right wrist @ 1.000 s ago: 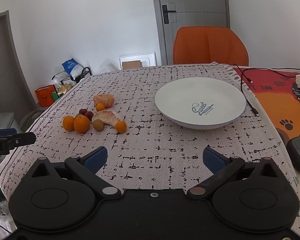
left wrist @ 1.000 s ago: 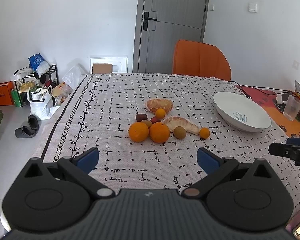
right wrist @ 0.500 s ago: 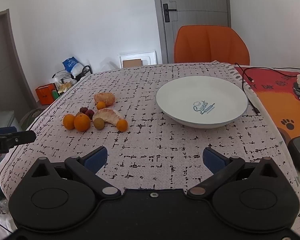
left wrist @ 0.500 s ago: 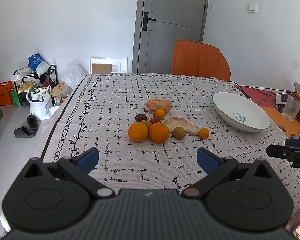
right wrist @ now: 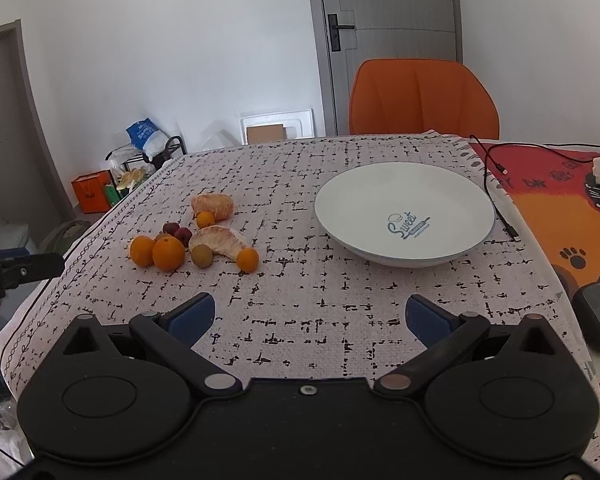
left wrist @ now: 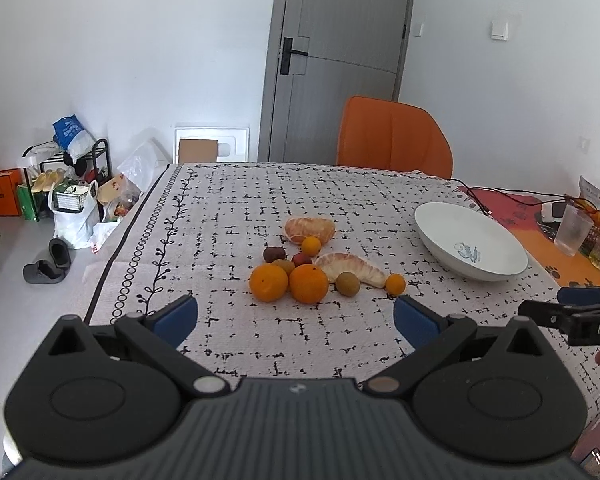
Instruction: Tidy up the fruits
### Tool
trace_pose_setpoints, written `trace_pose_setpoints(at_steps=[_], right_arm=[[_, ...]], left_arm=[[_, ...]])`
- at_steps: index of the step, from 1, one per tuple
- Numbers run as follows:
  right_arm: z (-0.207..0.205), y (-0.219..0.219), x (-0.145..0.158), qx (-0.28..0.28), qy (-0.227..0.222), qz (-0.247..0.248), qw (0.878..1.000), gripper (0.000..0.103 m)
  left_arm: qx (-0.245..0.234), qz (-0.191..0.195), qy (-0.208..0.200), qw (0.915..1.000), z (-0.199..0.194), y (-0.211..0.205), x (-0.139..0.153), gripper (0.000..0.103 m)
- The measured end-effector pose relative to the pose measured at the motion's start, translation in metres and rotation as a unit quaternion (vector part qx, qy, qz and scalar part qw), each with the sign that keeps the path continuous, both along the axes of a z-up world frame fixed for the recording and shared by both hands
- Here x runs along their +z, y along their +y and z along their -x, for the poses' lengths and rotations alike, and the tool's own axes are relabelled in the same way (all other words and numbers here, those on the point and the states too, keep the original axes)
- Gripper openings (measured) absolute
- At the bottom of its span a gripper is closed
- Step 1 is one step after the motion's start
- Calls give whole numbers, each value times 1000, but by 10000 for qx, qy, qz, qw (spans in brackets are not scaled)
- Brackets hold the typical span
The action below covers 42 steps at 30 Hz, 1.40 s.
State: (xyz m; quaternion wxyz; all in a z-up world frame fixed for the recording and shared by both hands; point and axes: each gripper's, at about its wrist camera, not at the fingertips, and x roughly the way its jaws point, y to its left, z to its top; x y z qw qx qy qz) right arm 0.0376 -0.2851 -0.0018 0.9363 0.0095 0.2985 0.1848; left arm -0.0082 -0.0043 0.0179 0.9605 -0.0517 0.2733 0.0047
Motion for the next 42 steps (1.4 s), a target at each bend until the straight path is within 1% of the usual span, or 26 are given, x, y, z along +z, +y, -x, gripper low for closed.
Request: trace_pose_setpoints(at_steps=[5, 9, 15, 18, 21, 24, 28, 31, 35, 37, 39, 40, 41, 42], right_arm=[[1, -5, 2, -139, -207, -106, 9996, 103], [-4, -12, 4, -220, -211, -332, 9990, 103], [-8, -6, 2, -143, -380, -215, 9989, 103], [-11, -7, 1, -44, -426, -496, 9979, 103], [-17, -4, -1, -56, -443, -551, 9975, 103], [-22, -2, -4, 14, -461, -669, 9967, 103], [-27, 3, -7, 18, -580, -696, 9959, 103], [-32, 9, -10, 76, -525, -688, 9962, 103], [-42, 15, -17, 176, -368, -616, 9973, 103], [-45, 20, -20, 248, -327, -554, 9976, 103], [-50, 22, -22, 305, -265, -592, 9974, 102], [-53, 23, -23, 358, -204, -682, 9968, 101], [-55, 23, -24, 396, -157, -754, 9962, 98], [-57, 24, -25, 439, -132, -805, 9957, 96]], left_arm=[[-23, -31, 19, 10000, -3, -2, -3, 103], [-114, 11, -74, 9999, -4, -2, -3, 103], [-104, 134, -174, 9997, -12, -1, -7, 103], [-149, 146, -251, 9995, -16, -2, -7, 103], [-115, 93, -278, 9995, -21, -4, -9, 103], [-150, 181, -281, 9993, -27, -3, -12, 103], [-131, 203, -203, 9995, -35, -2, -17, 103], [-88, 273, -181, 9994, -41, 1, -21, 103], [-101, 242, -151, 9995, -48, 1, -28, 102], [-121, 323, -111, 9993, -53, 3, -31, 101], [-59, 357, -65, 9993, -57, 5, -35, 101], [-35, 360, -68, 9993, -59, 5, -36, 101], [-7, 358, -78, 9993, -60, 6, -37, 100], [14, 353, -84, 9993, -61, 7, -38, 98]])
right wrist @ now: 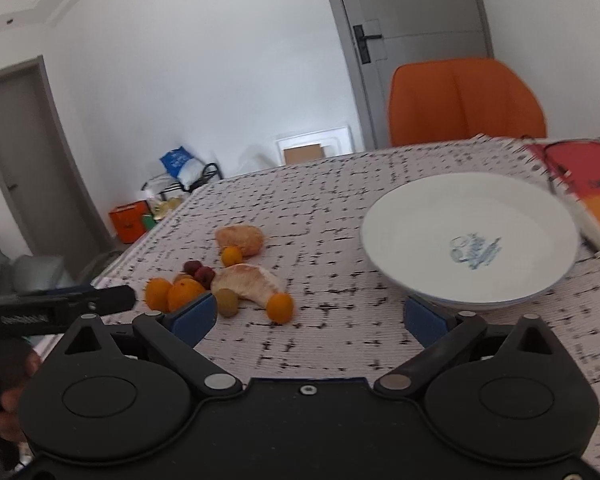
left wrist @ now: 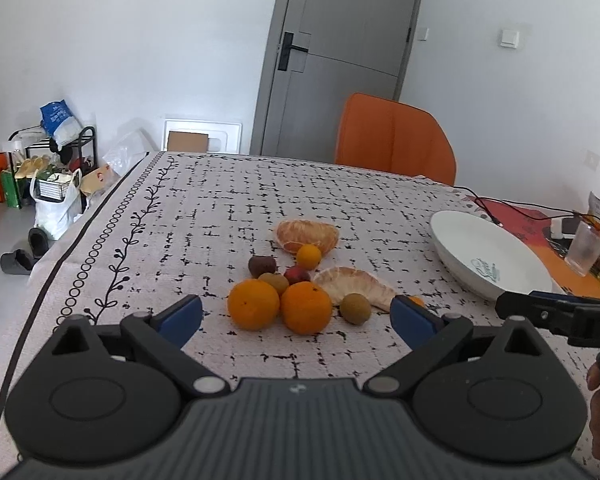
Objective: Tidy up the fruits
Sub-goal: 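Grasp a large orange with the left tool while the right tool grasps a small tangerine, then carry the orange with the left tool into the white bowl while the right tool drops the tangerine there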
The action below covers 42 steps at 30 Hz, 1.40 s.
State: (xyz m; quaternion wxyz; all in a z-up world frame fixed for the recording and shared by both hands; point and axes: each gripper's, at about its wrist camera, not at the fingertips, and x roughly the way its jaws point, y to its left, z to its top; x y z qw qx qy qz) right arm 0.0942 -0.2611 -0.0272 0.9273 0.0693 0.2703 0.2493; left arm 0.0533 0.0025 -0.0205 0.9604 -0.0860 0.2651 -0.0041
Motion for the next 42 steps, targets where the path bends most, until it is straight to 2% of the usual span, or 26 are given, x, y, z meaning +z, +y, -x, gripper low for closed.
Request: trace_pose_setpoints(at_steps=[3, 8, 10, 13, 18, 23, 34, 36, 37, 39, 42], right_arm=[[-4, 7, -3, 54, -23, 70, 10000, 91], [-14, 18, -9, 231, 74, 78, 9997, 76], [-18, 22, -12, 281, 124, 118, 9995, 70], [-24, 28, -17, 353, 208, 164, 9990, 62], [-32, 35, -23, 413, 350, 166, 9984, 53], [-39, 43, -28, 521, 449, 205, 9974, 42], [-53, 55, -34, 566, 508, 290, 9967, 37], [-54, 56, -35, 521, 494, 326, 9969, 27], [-55, 55, -35, 438, 498, 342, 9972, 22], [-58, 50, -36, 375, 615, 166, 9973, 22], [-57, 43, -34, 274, 612, 58, 9977, 21]], left_arm=[[36, -4, 45, 10000, -6, 3, -5, 92], [161, 148, 212, 9995, -16, 13, -15, 78], [203, 180, 261, 9993, -20, 18, -18, 68], [272, 244, 324, 9988, -23, 24, -23, 62], [346, 287, 388, 9982, -28, 32, -29, 57], [299, 343, 414, 9981, -33, 35, -33, 56], [268, 284, 388, 9985, -46, 34, -39, 56], [272, 244, 390, 9986, -46, 32, -38, 55], [264, 233, 385, 9986, -47, 32, -39, 51], [177, 278, 388, 9987, -48, 31, -39, 36], [199, 339, 403, 9984, -45, 30, -38, 35]])
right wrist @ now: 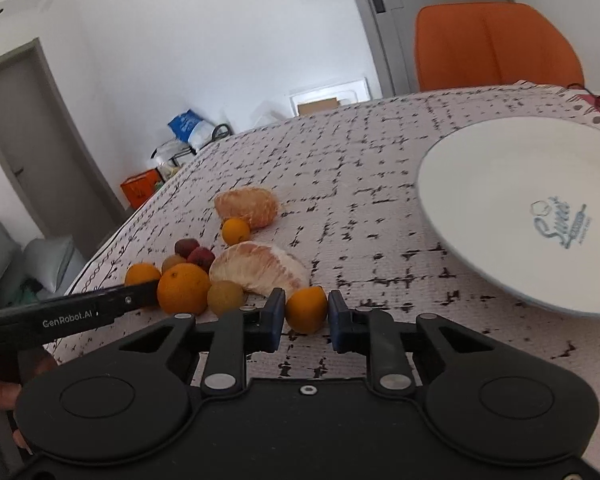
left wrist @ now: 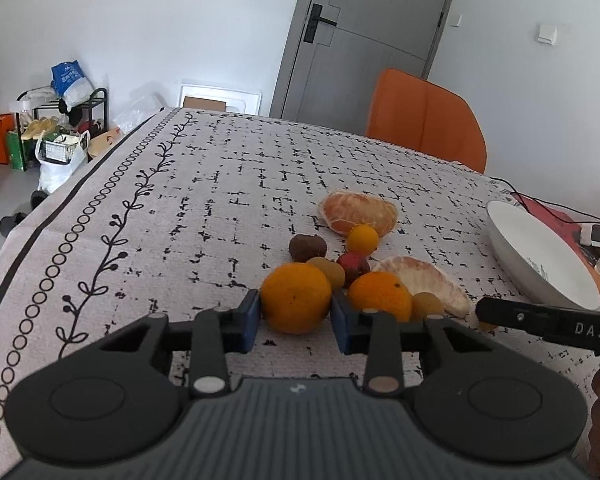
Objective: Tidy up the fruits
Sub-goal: 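Carry the orange with the left tool into the white bowl while the right tool drops the tangerine there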
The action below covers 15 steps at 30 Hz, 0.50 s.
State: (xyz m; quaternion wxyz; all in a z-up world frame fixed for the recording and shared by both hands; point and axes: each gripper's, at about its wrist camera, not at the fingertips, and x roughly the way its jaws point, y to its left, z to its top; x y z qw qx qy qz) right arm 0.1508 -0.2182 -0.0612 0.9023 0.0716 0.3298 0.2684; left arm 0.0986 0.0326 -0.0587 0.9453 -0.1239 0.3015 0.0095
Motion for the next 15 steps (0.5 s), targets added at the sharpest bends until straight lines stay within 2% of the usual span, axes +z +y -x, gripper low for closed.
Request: trace_pose_setpoints(at_steps=[15], right_arm=[[25, -26, 21, -196, -375, -175, 9989, 21]], left_arm=[[-173, -146, -299, 9993, 20, -26, 28, 35]])
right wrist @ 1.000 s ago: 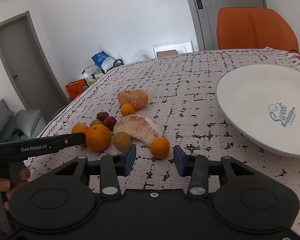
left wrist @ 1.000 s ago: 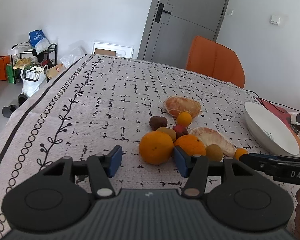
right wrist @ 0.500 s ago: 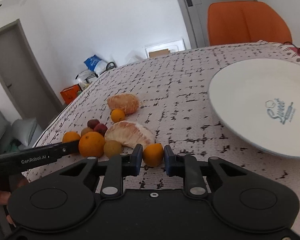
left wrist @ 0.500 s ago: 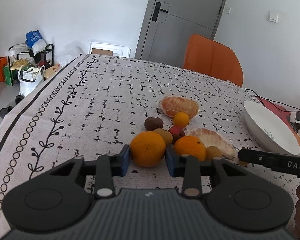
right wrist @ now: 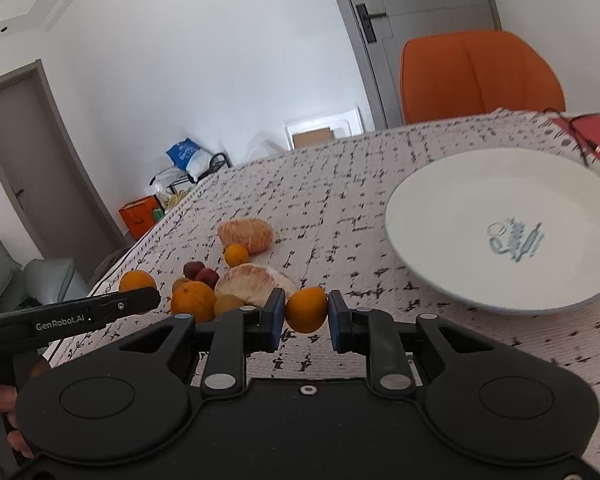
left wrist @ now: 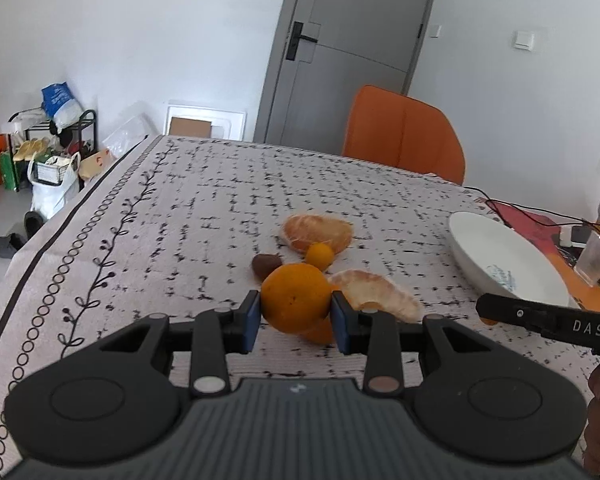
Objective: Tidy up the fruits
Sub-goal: 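Carry the orange with the left tool into the white bowl while the right tool drops the tangerine there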
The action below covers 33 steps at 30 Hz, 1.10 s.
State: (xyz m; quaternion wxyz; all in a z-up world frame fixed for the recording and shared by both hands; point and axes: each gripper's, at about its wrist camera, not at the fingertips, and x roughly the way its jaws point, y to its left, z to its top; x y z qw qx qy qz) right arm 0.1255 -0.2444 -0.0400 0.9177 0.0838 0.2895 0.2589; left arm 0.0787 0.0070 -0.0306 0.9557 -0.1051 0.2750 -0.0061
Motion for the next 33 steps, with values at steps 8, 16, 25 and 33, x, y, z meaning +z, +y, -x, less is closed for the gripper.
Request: trace_pose_setpoints(at_steps=[8, 16, 25, 33], right_arm=[[9, -31, 9, -316, -197, -65, 9993, 21], [13, -55, 9, -617, -320, -19, 9976, 21], [15, -87, 6, -904, -388, -62, 9951, 21], [10, -108, 2, -1129, -371, -101, 9929, 21]], left_arm=[[-239, -104, -121, 9996, -1, -28, 9, 35], [-500, -195, -184, 9984, -6, -56, 16, 35], [-772, -315, -237, 9962, -20, -86, 19, 35], [-1067, -408, -240, 9932, -39, -114, 19, 35]])
